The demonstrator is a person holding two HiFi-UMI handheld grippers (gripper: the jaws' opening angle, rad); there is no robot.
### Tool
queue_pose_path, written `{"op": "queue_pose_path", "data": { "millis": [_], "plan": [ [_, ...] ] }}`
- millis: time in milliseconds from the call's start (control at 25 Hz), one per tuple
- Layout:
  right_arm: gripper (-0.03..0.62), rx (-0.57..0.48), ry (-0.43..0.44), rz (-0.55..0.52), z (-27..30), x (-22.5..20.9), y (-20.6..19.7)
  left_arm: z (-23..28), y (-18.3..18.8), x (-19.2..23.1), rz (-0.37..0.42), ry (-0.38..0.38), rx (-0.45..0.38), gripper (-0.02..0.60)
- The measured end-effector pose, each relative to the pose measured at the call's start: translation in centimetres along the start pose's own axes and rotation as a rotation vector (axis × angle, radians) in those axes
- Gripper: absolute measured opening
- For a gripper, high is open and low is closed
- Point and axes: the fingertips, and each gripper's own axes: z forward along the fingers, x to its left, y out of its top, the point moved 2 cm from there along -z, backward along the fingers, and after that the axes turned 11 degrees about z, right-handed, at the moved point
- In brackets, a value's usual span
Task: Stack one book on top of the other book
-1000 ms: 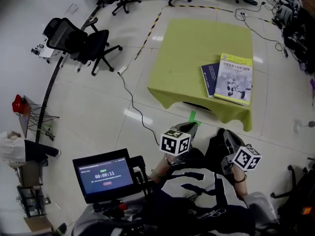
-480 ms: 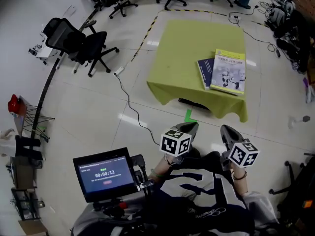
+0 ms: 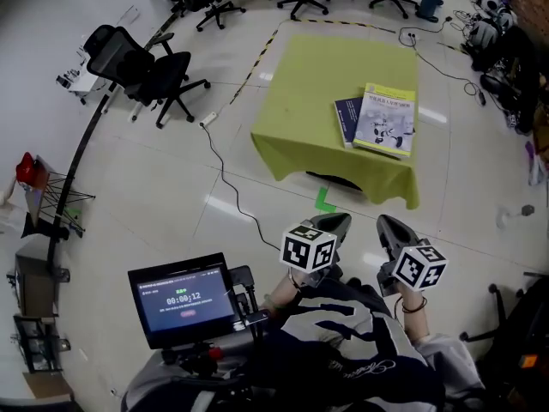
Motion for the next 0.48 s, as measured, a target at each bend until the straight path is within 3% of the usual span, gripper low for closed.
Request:
{"op": "queue_pose_path", "data": {
  "millis": [480],
  "plan": [
    [-0.009, 0.043, 0.032, 0.022, -4.7, 0.3, -3.5, -0.8, -2.7, -5.3, -0.073, 0.005, -0.006, 0.005]
  ]
}}
